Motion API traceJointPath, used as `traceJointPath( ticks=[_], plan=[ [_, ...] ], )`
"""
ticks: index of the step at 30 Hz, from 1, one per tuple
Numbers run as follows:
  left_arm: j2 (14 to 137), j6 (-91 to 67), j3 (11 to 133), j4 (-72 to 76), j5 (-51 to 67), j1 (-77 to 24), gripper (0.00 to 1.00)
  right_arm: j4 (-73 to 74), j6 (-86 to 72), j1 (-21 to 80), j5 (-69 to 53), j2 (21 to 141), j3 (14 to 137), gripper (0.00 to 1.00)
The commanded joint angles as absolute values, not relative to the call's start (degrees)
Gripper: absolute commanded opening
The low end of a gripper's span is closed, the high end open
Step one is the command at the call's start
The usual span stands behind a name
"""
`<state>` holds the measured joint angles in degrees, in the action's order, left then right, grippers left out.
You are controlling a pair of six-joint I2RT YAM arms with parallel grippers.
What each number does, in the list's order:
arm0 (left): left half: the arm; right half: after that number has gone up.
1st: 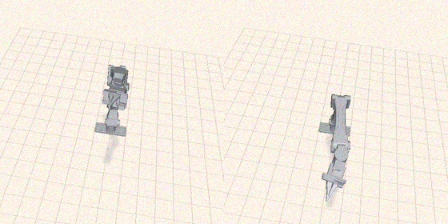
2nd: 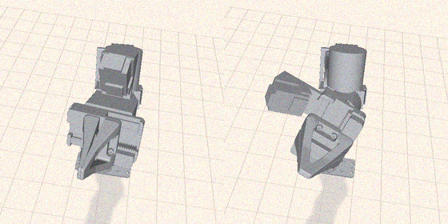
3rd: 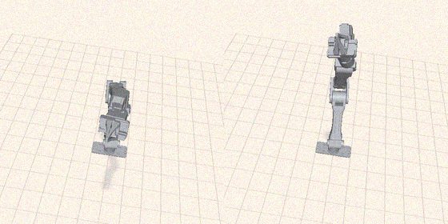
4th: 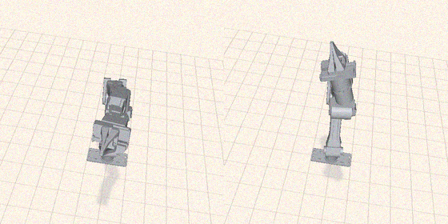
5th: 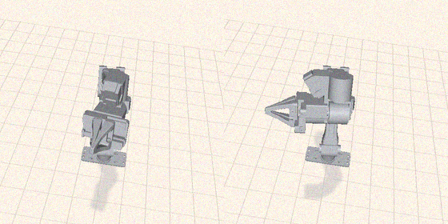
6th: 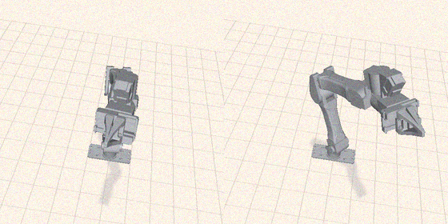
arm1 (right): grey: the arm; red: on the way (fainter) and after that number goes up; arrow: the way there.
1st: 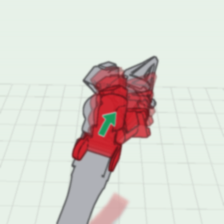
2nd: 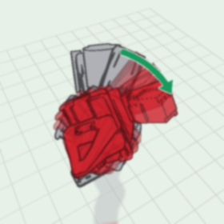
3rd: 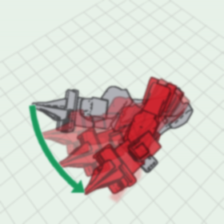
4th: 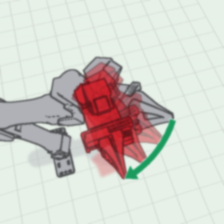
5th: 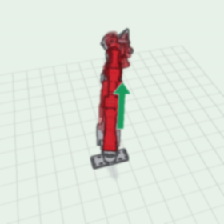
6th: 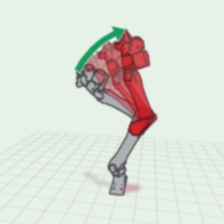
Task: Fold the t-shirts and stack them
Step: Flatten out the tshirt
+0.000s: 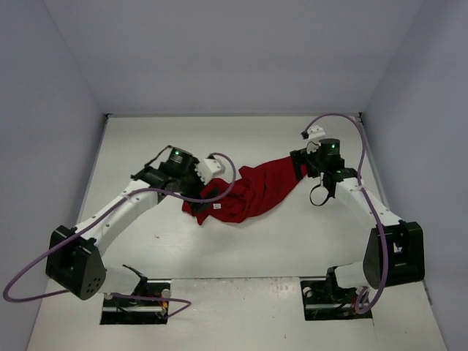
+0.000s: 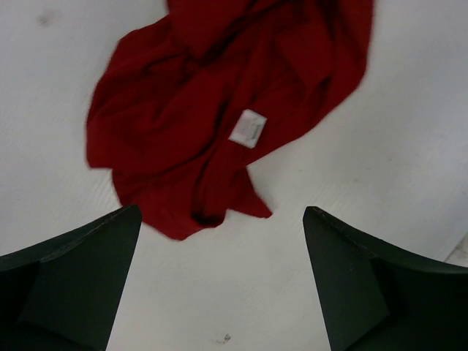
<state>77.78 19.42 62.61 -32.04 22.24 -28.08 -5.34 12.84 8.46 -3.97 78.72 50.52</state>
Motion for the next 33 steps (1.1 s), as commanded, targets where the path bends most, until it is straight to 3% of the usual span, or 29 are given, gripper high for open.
traceJointPath(
  ticks=[1, 6, 13, 21, 33],
  plan=[
    [83.17, 19.83, 68.03, -28.38, 22.77, -29.88, 0.83, -7.03, 13.89, 9.75, -4.66, 77.76, 50.80, 0.98],
    [89.00, 13.29, 70.49, -24.13, 22.52, -29.03, 0.74, -6.77, 14.58, 9.93, -4.92, 77.78, 50.79, 0.98],
    [89.77, 4.12, 68.40, -16.82, 17.50, -21.51, 0.73, -6.68, 15.82, 11.88, -6.94, 80.39, 52.04, 0.94],
    [98.70, 6.27, 76.95, -23.00, 22.27, -17.56, 0.72, -6.68, 17.25, 14.24, -7.68, 87.06, 54.71, 0.85],
    [96.96, 9.37, 74.99, -23.82, 22.79, -17.80, 0.75, -1.36, 10.20, 20.13, -16.19, 108.02, 82.90, 0.60]
  ],
)
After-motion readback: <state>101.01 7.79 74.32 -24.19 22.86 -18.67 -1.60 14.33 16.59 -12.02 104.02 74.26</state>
